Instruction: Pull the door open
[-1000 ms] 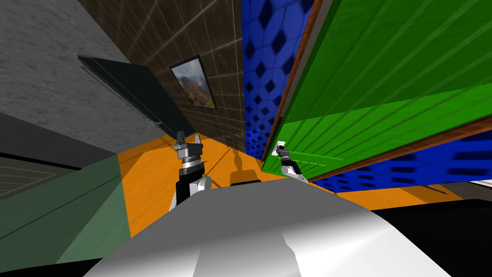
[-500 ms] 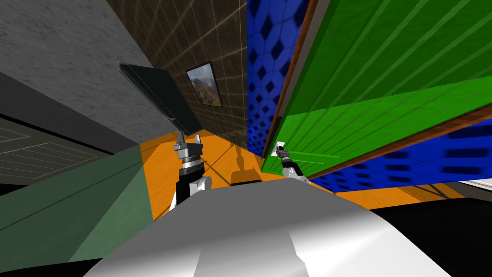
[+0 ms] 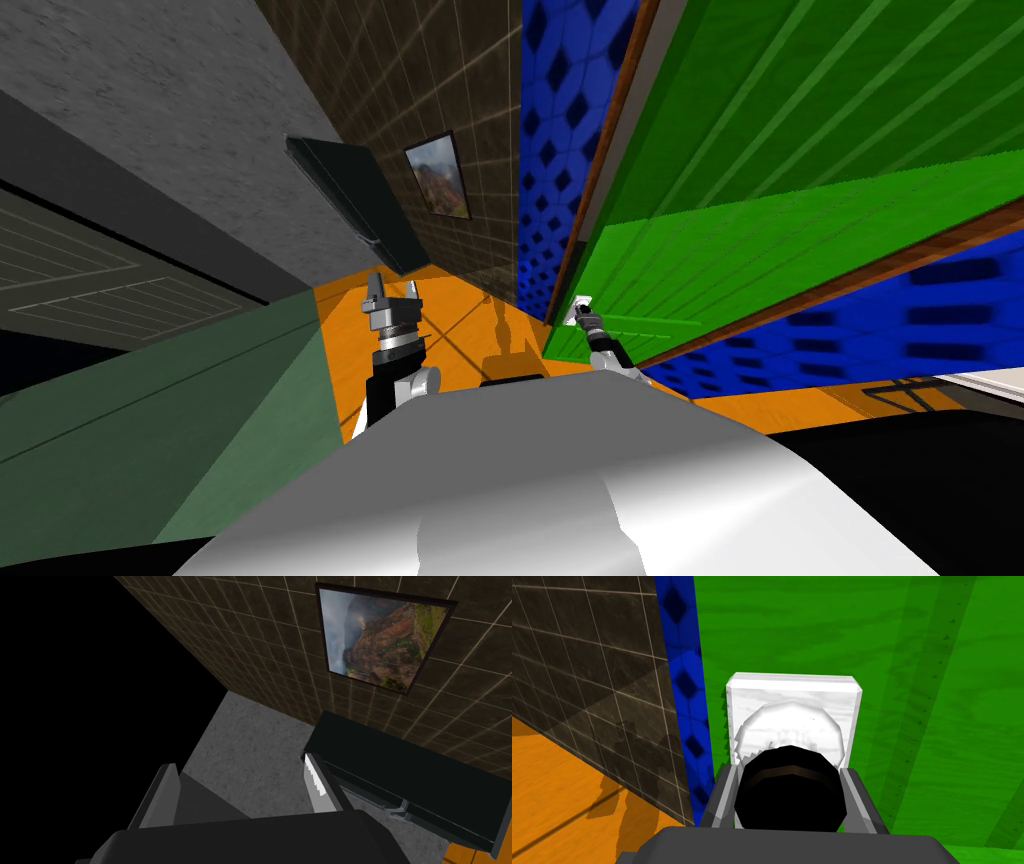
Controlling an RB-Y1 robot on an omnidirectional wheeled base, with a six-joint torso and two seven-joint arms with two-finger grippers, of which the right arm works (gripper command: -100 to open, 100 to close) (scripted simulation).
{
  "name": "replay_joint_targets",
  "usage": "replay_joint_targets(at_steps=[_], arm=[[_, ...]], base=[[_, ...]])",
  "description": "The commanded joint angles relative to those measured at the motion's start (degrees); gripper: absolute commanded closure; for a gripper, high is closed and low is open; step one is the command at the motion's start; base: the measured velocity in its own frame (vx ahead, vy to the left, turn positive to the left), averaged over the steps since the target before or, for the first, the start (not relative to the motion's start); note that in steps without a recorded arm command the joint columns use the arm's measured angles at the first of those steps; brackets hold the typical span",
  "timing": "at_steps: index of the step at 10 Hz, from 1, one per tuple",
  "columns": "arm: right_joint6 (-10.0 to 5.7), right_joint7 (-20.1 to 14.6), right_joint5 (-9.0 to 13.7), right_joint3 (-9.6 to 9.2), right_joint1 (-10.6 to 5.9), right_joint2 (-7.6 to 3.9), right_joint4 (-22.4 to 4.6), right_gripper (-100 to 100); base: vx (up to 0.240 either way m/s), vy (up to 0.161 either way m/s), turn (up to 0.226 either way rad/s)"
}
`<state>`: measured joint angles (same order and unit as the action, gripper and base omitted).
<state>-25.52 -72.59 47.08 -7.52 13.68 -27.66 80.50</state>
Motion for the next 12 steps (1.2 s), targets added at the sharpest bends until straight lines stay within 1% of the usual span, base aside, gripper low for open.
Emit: replay_joint_targets(at_steps=[1,6,7,8,12], arm=[[-0.59,-0.87,-0.17,-0.95,0.69,-0.92,0.61,100],[-2.5,-3.59,-0.58,-3.54,2.48,-4.02,2.21,100],[-2.02,-3.16,-0.53,-3.33,2.28,-3.55,1.86,100],[-2.65,-4.07,-0.75,-4.26,2.87,-4.49,2.12,100],[-4.56,-6.24,-1.23,-6.04,4.07,-6.97,2.9,100]], base=[[-0.196,-0.051,0.115],[-0.201,-0.054,0.11],[-0.095,-0.022,0.036],[-0.122,-0.029,0.142],[-0.204,-0.049,0.12]])
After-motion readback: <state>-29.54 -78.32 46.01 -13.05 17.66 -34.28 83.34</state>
